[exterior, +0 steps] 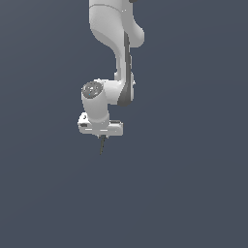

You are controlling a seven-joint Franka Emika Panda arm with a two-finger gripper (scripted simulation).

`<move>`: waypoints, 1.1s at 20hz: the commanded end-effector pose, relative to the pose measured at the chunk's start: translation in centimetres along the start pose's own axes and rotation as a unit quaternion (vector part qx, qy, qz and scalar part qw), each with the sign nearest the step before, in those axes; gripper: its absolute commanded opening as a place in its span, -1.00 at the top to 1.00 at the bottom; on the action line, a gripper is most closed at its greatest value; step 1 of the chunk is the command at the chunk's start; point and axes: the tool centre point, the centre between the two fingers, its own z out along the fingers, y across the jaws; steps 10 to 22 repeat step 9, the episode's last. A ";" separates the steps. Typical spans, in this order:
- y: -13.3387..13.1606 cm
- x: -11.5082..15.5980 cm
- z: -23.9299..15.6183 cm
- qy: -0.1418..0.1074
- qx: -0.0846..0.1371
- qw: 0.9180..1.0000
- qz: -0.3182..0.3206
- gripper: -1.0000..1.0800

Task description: Pick up the object and move it to a goal position.

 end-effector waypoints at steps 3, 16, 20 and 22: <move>1.5 -0.3 -1.3 0.000 0.000 1.000 -0.001 1.00; 1.6 -0.2 -1.4 0.000 0.000 1.000 -0.001 1.00; 1.6 -0.2 -1.4 0.000 0.000 1.000 -0.001 1.00; 1.6 -0.2 -1.4 0.000 0.000 1.000 -0.001 1.00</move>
